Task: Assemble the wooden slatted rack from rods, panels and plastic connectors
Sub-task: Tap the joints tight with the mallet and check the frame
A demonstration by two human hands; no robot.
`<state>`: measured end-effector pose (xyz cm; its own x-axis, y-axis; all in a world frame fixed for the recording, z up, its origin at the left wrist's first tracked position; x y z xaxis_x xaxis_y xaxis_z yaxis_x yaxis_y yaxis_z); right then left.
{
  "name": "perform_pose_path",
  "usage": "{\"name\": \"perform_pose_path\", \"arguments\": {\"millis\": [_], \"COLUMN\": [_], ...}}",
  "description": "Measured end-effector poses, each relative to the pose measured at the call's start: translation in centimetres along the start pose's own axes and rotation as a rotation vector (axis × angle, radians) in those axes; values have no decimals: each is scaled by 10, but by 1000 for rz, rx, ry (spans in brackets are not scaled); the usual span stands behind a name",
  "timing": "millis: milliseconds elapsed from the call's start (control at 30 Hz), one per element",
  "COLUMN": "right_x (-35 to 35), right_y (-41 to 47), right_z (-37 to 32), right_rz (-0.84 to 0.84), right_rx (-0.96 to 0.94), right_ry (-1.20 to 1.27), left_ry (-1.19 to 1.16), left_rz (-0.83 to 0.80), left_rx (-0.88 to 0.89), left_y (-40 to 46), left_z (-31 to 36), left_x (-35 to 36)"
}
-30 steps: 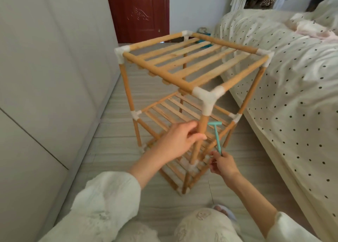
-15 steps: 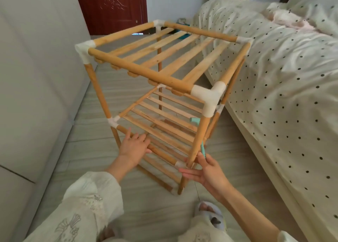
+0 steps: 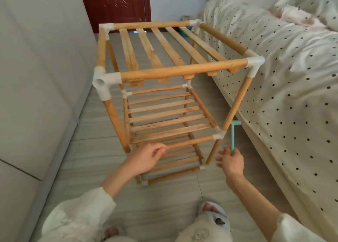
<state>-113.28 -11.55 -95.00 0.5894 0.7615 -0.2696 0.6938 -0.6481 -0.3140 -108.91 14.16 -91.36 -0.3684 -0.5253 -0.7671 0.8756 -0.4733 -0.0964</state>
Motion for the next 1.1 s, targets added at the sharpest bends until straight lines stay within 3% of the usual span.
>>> {"name": "perform_pose_path", "arguments": {"millis": [133,267,333,433,500,633,700,767,800,833,933,967,1067,1100], "right_x": [-5,-10,-6,17,36,60,74,87,89,90,84,83,85,82], "right_y": [-32,-65,-76,-82,-88,-108,-107,-102,-98,-95,-102,-103,-99,-95], "right_z": [39,34,26,12,-5,-46,-37,-10,-3,-5,-33,-34,-3,1], "right_rz": [20,-73,-217,-612,-719,-470,-470,-651,-682,-661,-483,-482,-681,-676], "right_rx": [-8,-289,-424,-582,-694,-915,-885,-726,-680,-667,-765,-764,-600,-583], "right_ry": [-113,-251,-372,-697,-817,-433,-538,-966,-1022,-955,-449,-421,-831,-798], "left_ry": [-67,-88,-171,-213,-245,-257,-230,-218,-215,-205,-185,-187,-190,-189], "left_rz": [99,400,484,505,508,528,546,567,567,561,567,564,549,545], "left_rx": [-192,-258,-177,-76,-92,-159,-159,-171,-174,-175,-190,-192,-190,-188], "left_y": [-41,-67,-69,-62,-57,-52,-49,-49,-47,-45,-36,-33,-24,-21], "left_z": [-37,-51,-39,-25,-27,-29,-29,-29,-29,-28,-29,-29,-24,-21], "left_x": [-25,-53,-69,-84,-85,-86,-85,-83,-82,-82,-84,-84,-83,-81]}}
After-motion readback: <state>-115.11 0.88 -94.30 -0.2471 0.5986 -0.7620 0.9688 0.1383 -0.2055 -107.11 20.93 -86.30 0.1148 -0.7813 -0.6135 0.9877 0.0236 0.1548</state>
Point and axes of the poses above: each hand's wrist, its own y-axis towards the middle knuckle, its own x-axis out of the palm, z = x × y, the point moved 3 cm from there along y, towards the middle knuckle, and after that the axes turned 1 degree about y, right-handed, at the moved point
